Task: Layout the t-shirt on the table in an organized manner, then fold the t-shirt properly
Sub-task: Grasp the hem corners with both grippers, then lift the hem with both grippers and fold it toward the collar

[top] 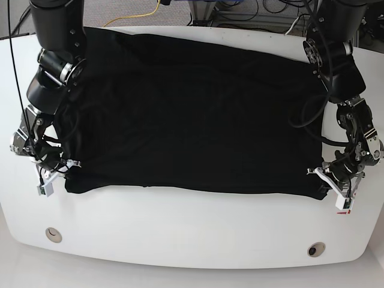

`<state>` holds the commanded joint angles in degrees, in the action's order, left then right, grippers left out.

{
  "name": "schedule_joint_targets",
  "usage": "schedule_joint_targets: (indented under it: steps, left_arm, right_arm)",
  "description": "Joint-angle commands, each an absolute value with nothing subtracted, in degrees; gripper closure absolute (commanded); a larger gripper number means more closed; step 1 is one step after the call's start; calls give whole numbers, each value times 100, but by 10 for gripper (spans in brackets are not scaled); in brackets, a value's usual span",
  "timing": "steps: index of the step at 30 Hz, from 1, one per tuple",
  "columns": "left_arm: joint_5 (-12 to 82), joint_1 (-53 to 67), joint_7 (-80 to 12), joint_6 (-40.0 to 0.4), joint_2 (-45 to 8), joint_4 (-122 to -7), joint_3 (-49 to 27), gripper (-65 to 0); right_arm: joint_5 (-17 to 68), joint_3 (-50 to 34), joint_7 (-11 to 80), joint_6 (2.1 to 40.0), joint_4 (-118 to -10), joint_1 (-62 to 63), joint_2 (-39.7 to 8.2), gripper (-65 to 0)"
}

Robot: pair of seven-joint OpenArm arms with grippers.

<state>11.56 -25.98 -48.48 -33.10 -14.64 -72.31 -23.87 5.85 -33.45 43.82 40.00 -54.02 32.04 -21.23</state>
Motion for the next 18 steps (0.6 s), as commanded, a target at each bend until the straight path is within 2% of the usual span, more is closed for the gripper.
schedule_joint_targets:
  steps: [9, 18]
  left_arm:
    - [1147, -2026, -5226, -3679, -1464, -8084, -2492, 0]
    - [1147, -1411, -5226, -3846, -1481, -8549, -2492, 0]
  right_arm:
    - [585, -3371, 5745, 4000, -7925, 2264, -1701, -14]
    - [585, -3371, 6765, 4000, -10062, 1297, -1262, -14]
